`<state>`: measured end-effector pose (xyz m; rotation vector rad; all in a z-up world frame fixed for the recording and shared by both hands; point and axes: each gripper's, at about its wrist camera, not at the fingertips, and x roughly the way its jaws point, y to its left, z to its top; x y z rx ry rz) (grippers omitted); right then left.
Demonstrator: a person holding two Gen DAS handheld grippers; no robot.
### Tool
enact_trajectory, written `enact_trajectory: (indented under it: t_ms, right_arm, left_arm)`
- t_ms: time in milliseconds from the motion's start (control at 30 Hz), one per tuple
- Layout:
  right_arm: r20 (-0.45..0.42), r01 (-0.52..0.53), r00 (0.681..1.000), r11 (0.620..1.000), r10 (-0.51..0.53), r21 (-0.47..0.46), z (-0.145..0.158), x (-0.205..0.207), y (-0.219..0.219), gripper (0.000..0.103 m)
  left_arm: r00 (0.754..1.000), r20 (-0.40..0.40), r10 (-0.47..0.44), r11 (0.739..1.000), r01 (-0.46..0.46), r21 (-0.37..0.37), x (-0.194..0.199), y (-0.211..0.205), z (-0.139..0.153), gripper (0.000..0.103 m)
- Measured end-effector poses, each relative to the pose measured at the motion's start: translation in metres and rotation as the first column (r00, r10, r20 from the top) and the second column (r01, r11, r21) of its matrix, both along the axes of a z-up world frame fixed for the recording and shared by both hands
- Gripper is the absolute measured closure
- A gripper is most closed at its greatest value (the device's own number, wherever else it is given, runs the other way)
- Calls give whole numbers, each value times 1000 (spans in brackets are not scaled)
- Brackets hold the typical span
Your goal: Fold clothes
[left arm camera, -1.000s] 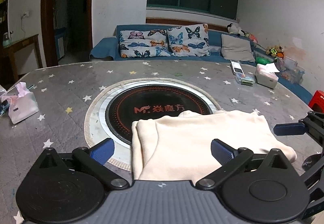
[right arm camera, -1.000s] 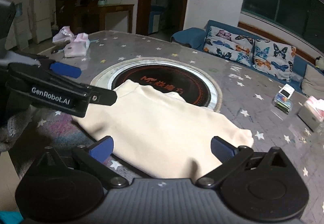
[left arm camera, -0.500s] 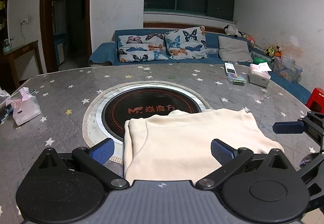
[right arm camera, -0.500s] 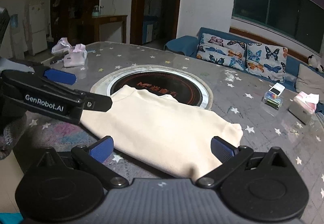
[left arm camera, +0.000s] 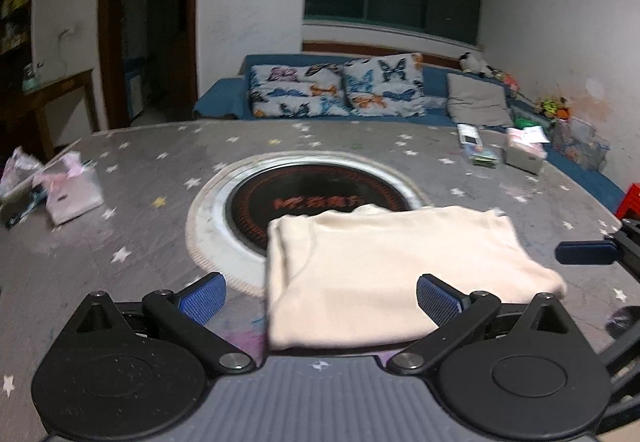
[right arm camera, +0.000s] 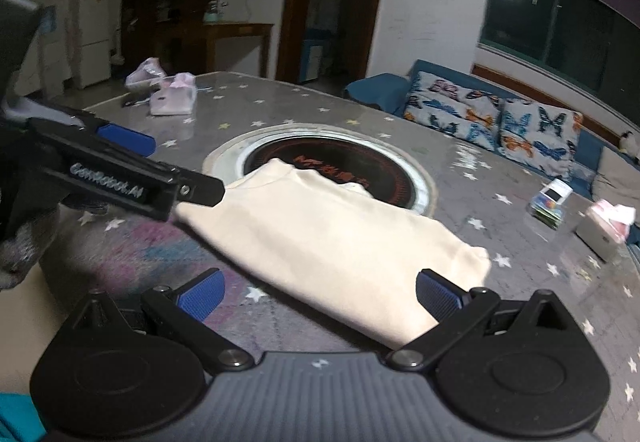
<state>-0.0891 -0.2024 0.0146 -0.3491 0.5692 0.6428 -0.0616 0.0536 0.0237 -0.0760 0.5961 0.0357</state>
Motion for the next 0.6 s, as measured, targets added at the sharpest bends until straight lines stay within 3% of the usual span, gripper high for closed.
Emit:
enact_trajectory:
  t_ms: [200,433,600]
  right_arm:
    - [-23,-72,997,997,71,-34,-3,7,24,9]
    - [-52,-169,985,983,166,-67,-4,17,55,27]
    - [-90,-216,973,974,210,-63,-12,28,76,35]
  left_arm:
    - [999,-11,40,999,-40,5,8,24,-7,2]
    - [996,-49,70,996,-73,-50,26,55,-16,33]
    - [994,-65,91,990,-98,-106,36,75,-20,35]
